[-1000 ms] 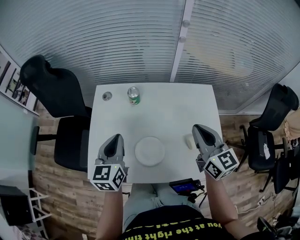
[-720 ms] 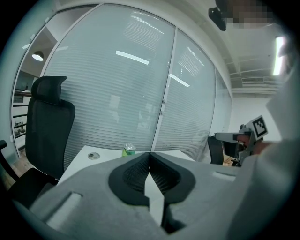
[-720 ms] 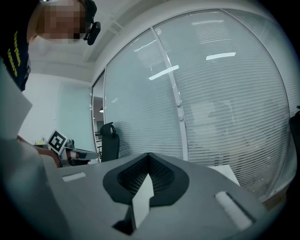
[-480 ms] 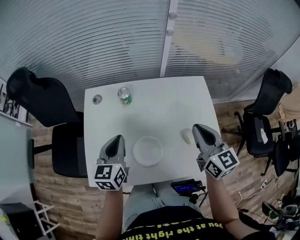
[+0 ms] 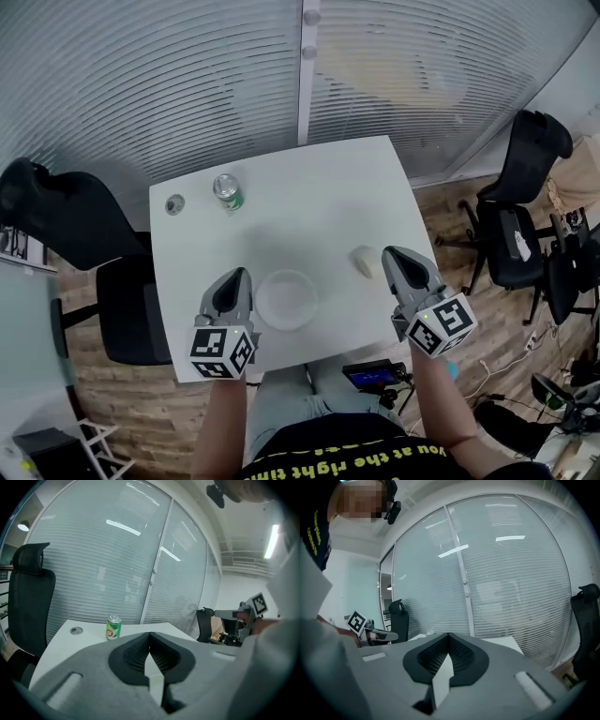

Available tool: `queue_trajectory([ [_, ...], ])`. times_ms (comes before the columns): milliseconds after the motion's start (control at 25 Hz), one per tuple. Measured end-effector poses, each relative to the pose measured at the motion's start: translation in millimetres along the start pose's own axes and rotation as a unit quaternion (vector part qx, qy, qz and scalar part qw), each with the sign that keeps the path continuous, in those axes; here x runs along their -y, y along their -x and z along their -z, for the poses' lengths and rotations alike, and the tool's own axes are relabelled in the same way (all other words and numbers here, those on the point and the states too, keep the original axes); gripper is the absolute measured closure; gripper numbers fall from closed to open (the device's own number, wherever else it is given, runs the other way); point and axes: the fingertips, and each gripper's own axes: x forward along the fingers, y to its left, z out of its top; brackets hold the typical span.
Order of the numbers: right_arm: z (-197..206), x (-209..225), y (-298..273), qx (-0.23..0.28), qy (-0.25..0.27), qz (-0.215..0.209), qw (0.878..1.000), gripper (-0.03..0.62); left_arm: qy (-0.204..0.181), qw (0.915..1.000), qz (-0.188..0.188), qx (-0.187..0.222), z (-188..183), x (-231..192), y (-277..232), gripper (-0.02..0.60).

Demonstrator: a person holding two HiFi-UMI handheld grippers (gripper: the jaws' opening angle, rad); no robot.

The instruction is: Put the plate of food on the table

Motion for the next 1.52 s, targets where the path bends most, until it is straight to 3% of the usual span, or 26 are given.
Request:
queue_trajectory([
  [760, 36.1, 44.2, 18.6, -0.013, -0.029, 0.059, 0.998, 0.588, -0.017, 0.9973, 0.064, -0.032, 17.3, 47.9, -50.3, 0.581],
  [1520, 90.6, 65.0, 10.9, -0.054, -0.055, 0.06, 0.995, 0.588, -0.031, 0.9905, 0.108, -0.08, 53.7, 85.2, -84.7, 0.581],
])
